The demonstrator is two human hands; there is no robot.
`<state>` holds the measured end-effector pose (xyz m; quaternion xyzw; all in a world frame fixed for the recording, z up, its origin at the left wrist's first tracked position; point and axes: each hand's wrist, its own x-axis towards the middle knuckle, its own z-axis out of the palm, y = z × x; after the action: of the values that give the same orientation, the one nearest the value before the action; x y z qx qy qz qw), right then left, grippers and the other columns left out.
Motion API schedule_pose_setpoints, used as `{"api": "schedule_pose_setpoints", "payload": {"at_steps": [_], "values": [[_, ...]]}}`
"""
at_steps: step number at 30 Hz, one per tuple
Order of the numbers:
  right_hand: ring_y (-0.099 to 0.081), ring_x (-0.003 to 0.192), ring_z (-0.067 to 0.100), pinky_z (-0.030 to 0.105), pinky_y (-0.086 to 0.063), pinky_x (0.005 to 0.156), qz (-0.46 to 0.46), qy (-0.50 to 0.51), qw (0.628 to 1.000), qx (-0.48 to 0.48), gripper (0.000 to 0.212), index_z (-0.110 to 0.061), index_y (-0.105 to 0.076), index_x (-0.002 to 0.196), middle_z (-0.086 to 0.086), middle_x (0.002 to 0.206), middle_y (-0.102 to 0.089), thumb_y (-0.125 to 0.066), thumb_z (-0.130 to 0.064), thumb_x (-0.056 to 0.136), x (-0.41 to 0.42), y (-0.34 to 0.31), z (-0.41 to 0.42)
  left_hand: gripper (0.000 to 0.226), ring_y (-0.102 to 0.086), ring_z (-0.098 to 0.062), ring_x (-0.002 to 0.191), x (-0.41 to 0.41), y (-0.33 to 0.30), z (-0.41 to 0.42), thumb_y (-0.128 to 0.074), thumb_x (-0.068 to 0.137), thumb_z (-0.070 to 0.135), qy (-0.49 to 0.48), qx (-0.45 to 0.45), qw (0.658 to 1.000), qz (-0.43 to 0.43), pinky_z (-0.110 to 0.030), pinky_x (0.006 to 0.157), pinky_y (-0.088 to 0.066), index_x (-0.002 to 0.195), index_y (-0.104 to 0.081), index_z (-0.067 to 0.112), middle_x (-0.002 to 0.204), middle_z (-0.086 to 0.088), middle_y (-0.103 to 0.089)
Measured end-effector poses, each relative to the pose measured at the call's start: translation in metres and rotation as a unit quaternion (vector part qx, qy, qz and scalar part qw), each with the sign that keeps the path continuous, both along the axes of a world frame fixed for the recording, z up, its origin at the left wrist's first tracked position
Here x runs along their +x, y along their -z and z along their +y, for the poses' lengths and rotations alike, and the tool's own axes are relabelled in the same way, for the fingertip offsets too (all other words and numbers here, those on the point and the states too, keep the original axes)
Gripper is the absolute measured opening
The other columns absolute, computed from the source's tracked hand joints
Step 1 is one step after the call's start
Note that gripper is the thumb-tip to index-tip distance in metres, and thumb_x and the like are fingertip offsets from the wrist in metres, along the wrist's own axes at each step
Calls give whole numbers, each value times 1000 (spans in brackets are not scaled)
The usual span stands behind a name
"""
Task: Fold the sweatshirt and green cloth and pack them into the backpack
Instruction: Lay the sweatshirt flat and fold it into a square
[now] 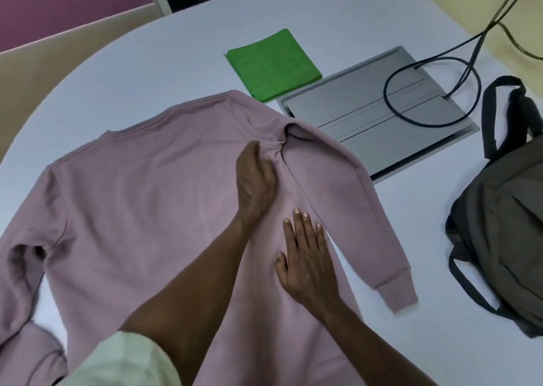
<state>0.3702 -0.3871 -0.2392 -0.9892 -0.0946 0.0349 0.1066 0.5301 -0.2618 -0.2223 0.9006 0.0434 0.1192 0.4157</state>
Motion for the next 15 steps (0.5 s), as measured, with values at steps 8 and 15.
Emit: {"api": "schedule_pose_setpoints", "payload": {"at_steps": [8, 15], "values": [[0, 153, 26, 50, -9, 123, 22, -5, 1000, -5, 84, -12, -17, 158, 13, 165, -6, -30, -66, 95, 5, 0, -2, 80, 5, -39, 152, 2, 23, -9, -16, 94, 73, 139, 316, 923, 169, -62, 117, -1, 159, -11, 27, 166, -14, 3], [7, 153, 24, 55, -5, 122, 60, -20, 998, -15, 90, -22, -13, 159, 9, 166, -1, -31, -77, 90, 3, -6, -7, 62, -10, -39, 150, -49, -16, 24, -26, 103, 51, 181, 246, 938, 165, -64, 115, -17, 156, -27, 19, 164, -17, -15]]}}
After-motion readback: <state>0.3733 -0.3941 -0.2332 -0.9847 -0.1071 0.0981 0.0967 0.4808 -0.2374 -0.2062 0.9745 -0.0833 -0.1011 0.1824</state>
